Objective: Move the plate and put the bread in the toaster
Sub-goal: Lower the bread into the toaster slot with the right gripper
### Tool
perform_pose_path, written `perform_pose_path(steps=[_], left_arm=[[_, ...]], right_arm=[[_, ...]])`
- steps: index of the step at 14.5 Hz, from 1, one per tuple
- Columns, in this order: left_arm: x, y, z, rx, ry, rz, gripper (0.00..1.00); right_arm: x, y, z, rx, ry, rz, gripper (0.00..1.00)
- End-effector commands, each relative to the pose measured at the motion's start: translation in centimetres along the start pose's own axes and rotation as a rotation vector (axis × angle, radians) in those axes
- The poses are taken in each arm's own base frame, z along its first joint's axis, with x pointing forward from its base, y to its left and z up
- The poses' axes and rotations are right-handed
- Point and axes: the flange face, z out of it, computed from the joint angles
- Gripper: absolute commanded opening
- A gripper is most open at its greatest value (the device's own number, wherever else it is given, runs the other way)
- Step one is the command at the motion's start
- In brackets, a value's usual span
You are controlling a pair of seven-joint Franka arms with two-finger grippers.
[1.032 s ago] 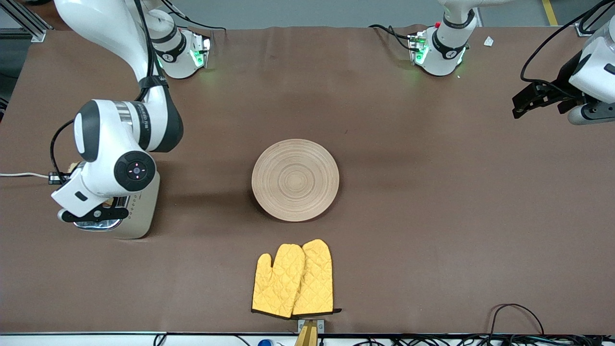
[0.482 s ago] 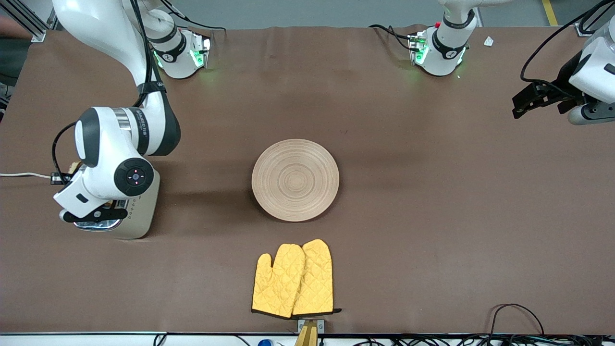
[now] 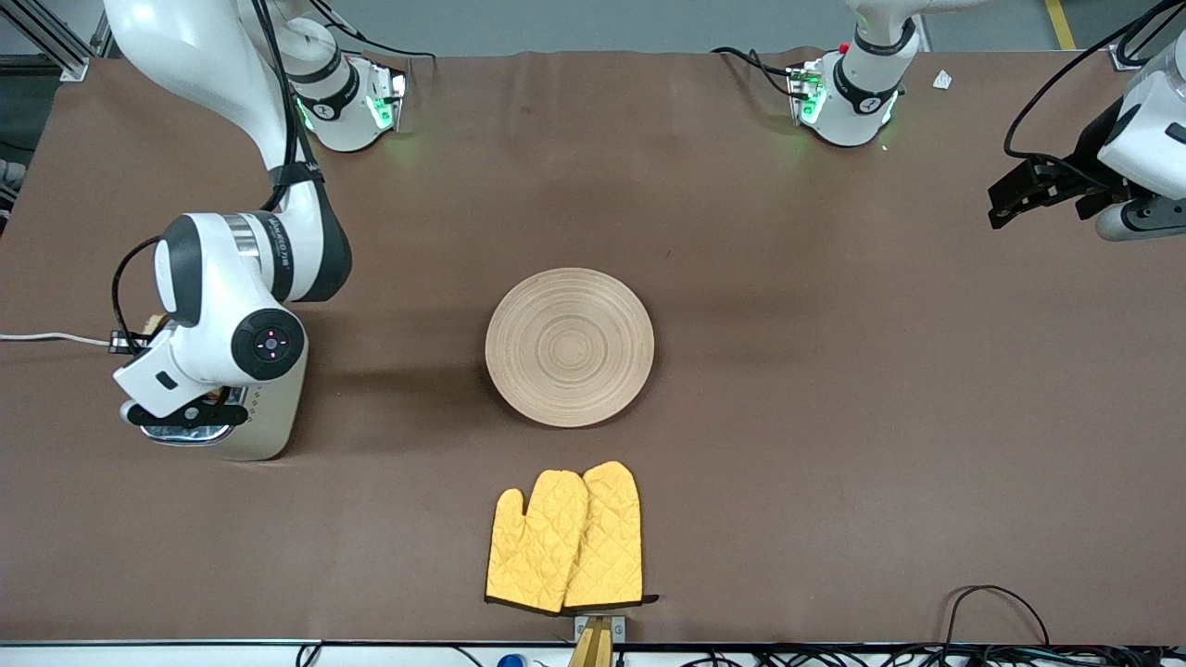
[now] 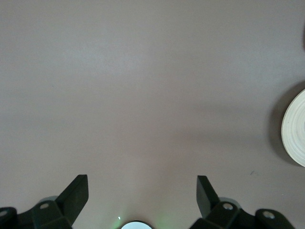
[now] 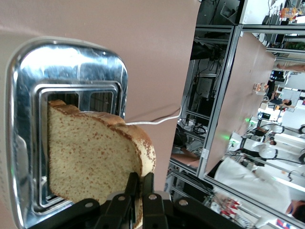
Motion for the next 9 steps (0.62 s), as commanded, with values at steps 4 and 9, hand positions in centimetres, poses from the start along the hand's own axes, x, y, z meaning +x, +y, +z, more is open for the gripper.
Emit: perform_pose_path(steps=[4, 9], left_arm=[[0.26, -0.08, -0.44, -0.003, 0.005, 0.002, 1.00], [0.27, -0.16, -0.43, -0.003, 0.005, 0.002, 1.00]], right_arm=[[-0.39, -0.66, -0.21, 0.064, 0.012, 0.137, 0.38], [-0.80, -0.11, -1.19, 0.113, 0.014, 0.135, 0.93]])
